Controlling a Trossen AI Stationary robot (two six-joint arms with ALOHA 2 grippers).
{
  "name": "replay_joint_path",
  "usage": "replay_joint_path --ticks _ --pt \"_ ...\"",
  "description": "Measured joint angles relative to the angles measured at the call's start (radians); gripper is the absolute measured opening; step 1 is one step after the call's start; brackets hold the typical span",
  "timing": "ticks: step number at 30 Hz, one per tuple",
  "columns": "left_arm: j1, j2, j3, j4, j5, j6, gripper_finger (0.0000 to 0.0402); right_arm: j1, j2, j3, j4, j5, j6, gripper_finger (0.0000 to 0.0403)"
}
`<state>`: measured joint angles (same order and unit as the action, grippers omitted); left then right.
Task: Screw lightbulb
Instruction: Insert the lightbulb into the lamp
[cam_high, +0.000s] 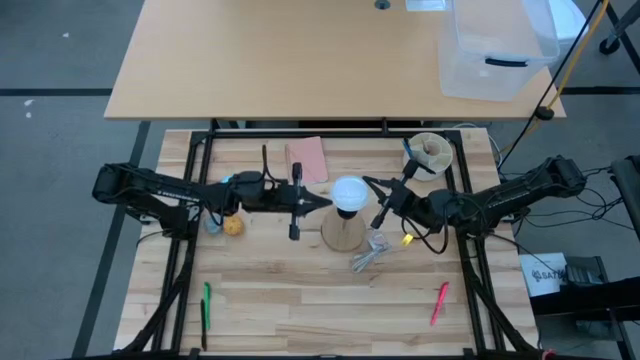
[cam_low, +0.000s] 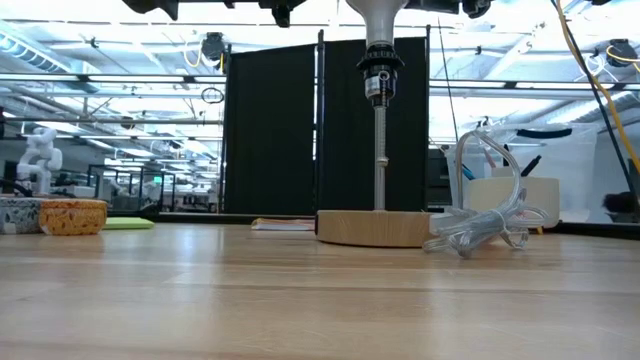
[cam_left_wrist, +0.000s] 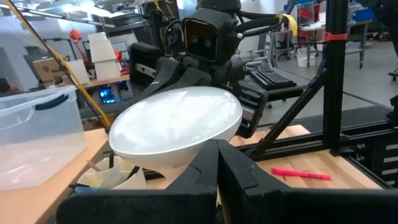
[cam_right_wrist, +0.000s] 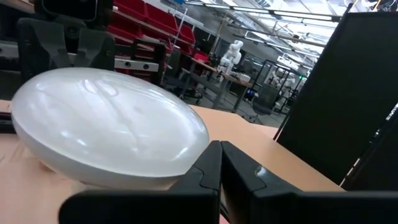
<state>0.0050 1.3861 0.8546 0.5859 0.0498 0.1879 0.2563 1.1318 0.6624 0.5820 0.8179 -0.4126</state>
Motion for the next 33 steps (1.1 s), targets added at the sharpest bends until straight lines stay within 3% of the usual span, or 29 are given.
replay_joint_path --ticks 14,22,33 --pt "0.046 -0.001 -0.002 -0.036 -0.006 -0.023 0.0000 0.081 -0.001 0.000 -0.038 0.067 0.008 0.0000" --pt "0.084 0.002 -0.001 -0.030 -0.084 -0.076 0.0000 0.136 0.010 -0.003 -0.073 0.001 0.008 0.0000" --pt "0.077 -0.005 0.000 -0.032 -0.080 -0.076 0.0000 0.181 0.003 0.000 -0.140 0.072 0.080 0.0000"
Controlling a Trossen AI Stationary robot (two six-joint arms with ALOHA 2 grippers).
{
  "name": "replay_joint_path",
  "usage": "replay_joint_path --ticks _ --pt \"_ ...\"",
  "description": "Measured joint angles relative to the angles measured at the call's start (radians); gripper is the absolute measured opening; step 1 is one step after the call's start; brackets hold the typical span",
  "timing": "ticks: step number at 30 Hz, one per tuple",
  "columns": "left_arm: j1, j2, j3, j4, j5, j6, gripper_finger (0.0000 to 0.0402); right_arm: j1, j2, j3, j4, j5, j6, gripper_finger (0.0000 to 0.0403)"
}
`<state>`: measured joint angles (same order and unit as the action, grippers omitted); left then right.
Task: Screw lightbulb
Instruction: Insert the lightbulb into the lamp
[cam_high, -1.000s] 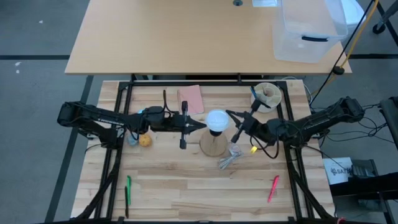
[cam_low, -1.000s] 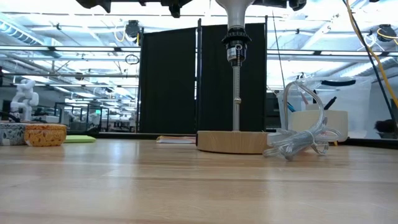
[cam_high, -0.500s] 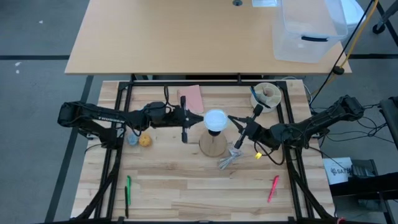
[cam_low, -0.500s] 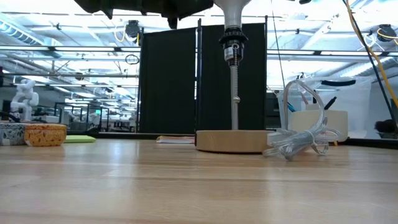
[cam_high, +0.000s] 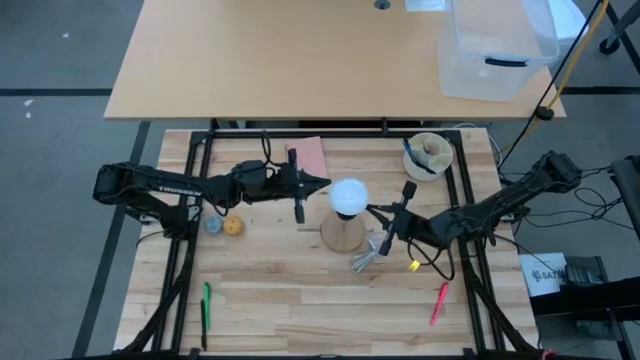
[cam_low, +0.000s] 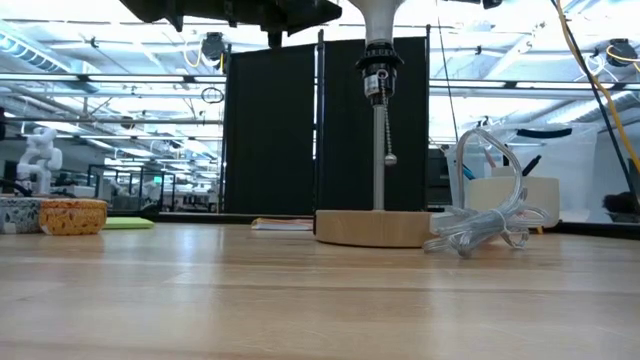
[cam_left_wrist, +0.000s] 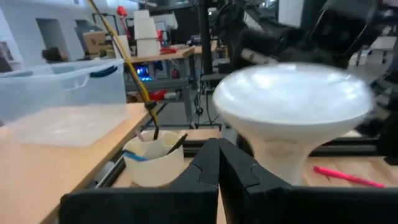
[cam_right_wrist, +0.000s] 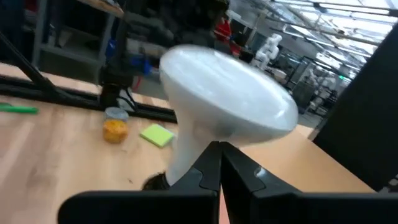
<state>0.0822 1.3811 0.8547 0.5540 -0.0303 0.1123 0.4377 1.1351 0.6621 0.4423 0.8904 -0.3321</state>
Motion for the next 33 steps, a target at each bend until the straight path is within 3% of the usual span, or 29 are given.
replay_joint_path --ticks 4,19,33 --pt "-0.022 -0.021 0.000 0.007 0.002 0.013 0.0000 0.001 0.000 0.000 -0.021 0.047 0.005 0.0000" --pt "-0.132 -0.073 0.000 0.023 -0.007 0.105 0.0000 -0.098 -0.001 0.000 0.046 0.053 -0.060 0.0000" --pt "-0.152 0.014 0.000 0.097 0.047 0.079 0.0000 -0.156 -0.002 0.000 0.161 -0.056 -0.127 0.0000"
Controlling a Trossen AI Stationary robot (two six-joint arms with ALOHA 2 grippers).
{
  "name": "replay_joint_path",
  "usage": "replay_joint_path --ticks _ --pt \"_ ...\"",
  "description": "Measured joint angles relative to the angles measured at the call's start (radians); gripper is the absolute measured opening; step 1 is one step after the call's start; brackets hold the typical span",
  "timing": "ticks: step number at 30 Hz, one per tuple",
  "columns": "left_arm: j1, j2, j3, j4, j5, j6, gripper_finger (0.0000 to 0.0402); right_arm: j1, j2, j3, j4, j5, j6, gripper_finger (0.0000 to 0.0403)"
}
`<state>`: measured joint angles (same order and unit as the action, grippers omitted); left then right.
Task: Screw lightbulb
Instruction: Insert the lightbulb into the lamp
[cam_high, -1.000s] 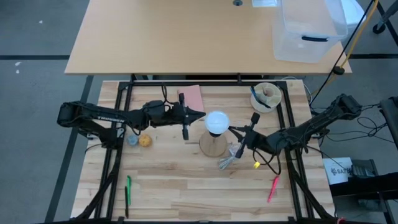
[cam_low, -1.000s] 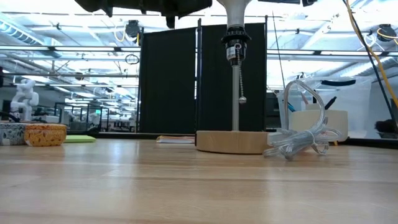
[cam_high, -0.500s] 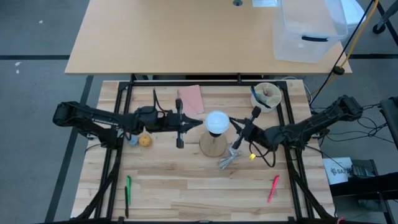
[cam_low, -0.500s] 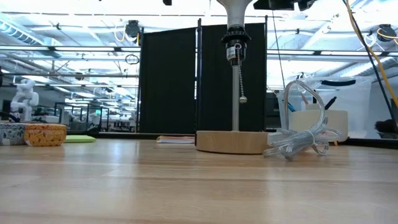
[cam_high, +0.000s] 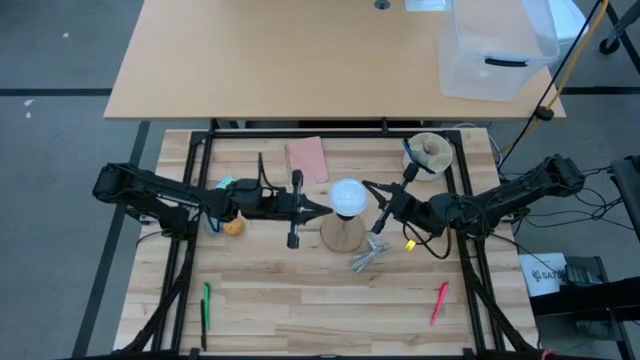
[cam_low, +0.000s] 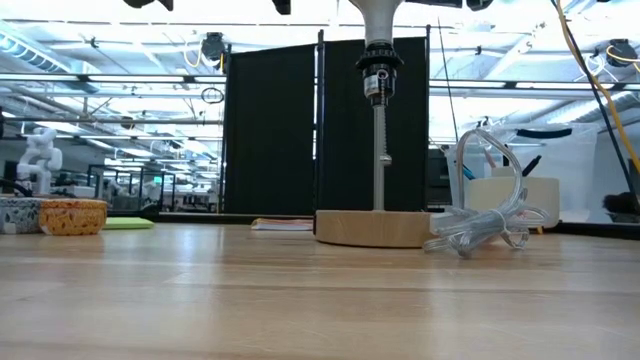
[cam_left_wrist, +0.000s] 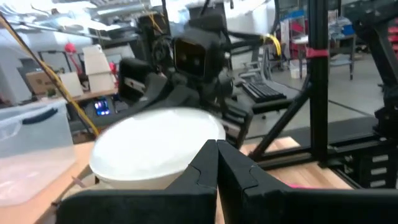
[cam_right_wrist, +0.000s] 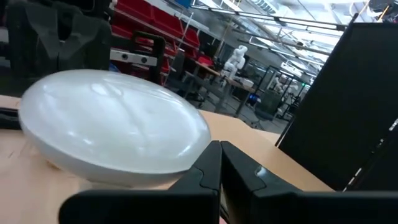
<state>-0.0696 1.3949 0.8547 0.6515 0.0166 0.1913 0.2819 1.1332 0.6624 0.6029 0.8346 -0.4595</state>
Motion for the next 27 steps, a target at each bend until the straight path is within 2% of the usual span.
replay_joint_path --ticks 16,27 --pt "0.051 0.006 0.000 -0.010 0.005 -0.029 0.0000 0.000 0.000 0.000 -0.008 0.012 0.029 0.0000" --pt "0.081 0.005 0.000 -0.036 0.008 -0.029 0.0000 0.051 -0.003 0.000 -0.029 0.061 0.047 0.0000"
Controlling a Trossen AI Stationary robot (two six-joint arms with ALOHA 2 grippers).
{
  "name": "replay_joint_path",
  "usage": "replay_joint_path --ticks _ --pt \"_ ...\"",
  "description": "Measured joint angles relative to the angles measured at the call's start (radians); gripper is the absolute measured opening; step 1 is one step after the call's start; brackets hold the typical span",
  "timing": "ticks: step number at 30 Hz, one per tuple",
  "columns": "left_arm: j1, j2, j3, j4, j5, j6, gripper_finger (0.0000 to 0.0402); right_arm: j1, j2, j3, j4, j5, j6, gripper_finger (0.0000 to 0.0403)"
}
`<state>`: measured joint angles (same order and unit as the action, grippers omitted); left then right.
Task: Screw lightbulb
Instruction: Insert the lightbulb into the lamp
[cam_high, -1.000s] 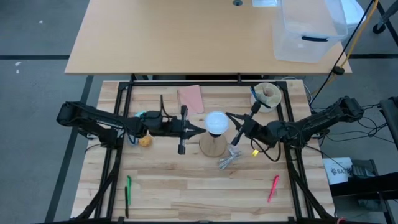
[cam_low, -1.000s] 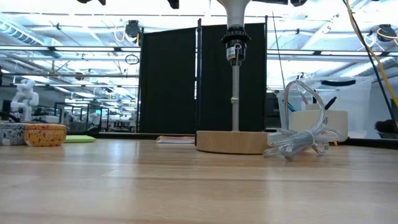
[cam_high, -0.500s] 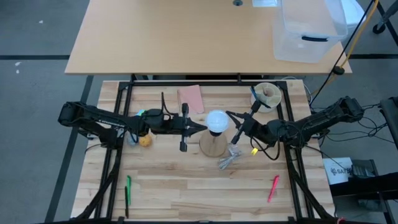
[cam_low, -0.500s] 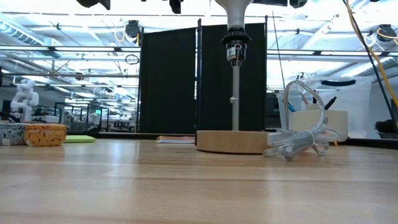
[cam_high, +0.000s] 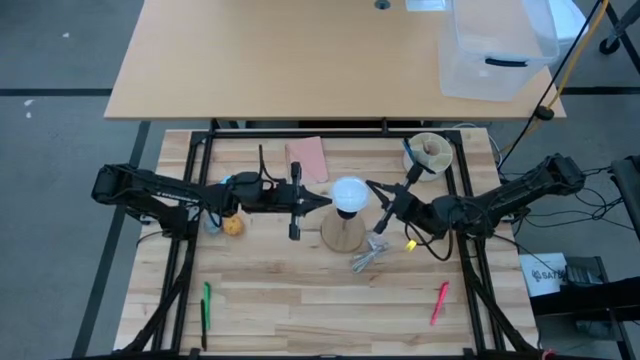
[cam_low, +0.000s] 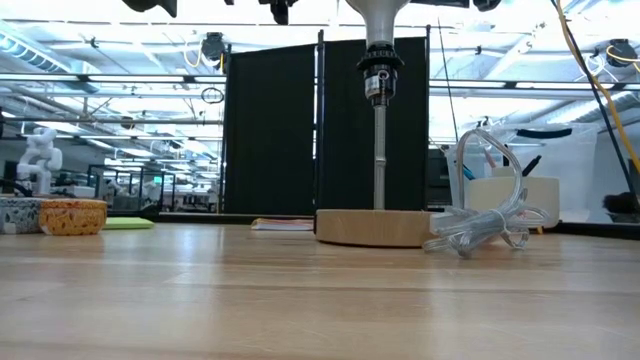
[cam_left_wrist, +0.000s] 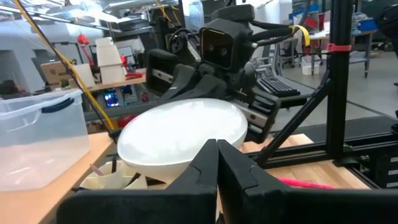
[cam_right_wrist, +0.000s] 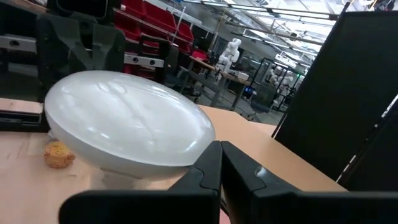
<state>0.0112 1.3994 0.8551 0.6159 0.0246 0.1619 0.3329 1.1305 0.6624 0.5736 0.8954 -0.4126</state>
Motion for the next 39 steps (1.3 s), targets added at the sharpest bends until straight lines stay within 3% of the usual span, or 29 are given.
replay_joint_path --ticks 14,20,29,39 --pt "0.018 0.000 0.000 -0.016 -0.060 0.000 0.0000 0.064 -0.001 0.000 -0.048 0.051 0.052 0.0000" --pt "0.041 0.012 -0.001 -0.056 -0.121 -0.007 0.0000 0.097 0.014 -0.004 -0.082 -0.042 0.053 0.0000" --pt "0.058 0.006 -0.001 -0.070 -0.104 -0.030 0.0000 0.130 0.031 0.000 -0.067 0.007 0.065 0.0000" --pt "0.017 -0.089 0.000 -0.060 -0.120 0.022 0.0000 0.110 0.031 0.000 -0.109 0.040 0.113 0.0000"
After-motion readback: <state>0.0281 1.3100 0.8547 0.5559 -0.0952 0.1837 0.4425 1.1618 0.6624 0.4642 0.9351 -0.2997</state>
